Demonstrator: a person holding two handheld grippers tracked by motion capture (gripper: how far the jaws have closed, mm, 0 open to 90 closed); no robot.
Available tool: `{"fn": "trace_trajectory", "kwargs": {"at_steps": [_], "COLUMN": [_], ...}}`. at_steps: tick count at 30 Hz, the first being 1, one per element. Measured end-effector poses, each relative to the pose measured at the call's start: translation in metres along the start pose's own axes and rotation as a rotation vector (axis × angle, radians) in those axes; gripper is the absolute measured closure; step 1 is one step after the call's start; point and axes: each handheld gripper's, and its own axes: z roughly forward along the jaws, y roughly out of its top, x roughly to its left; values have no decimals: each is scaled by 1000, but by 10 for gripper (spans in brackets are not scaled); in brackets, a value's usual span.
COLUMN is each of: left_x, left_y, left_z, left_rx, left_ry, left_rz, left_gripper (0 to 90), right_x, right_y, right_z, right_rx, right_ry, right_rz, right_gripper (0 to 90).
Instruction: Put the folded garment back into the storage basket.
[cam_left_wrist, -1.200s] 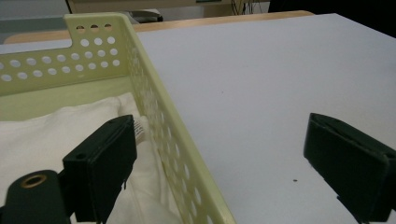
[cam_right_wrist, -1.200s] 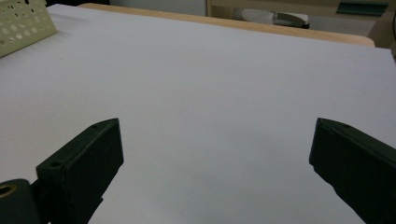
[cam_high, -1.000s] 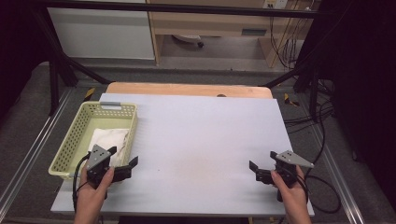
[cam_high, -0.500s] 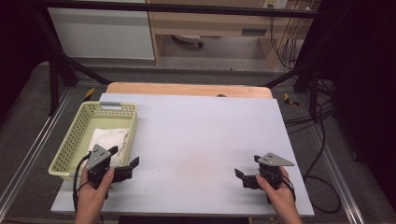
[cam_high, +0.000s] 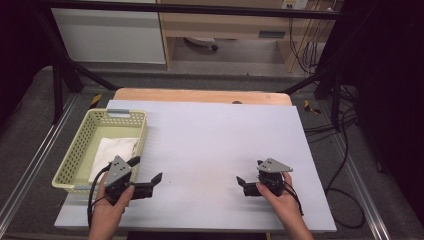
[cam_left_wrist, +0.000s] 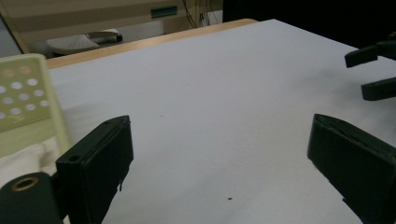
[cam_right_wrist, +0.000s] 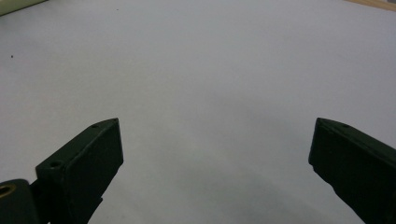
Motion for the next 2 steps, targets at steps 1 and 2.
{"fn": "trace_trajectory", "kwargs": {"at_steps": [1, 2], "left_x": [-3, -8], "left_y": [0, -1], "left_z": [3, 9], "left_rx": [12, 37], "left_ry": [-9, -16], "left_rz": [1, -2], "left_gripper": [70, 70], "right_x": [1, 1], "right_y": [1, 2], "right_z": [1, 1], "right_rx": [-2, -8], "right_ry": [0, -4], "right_rz": [2, -5], "right_gripper": [35, 35]}}
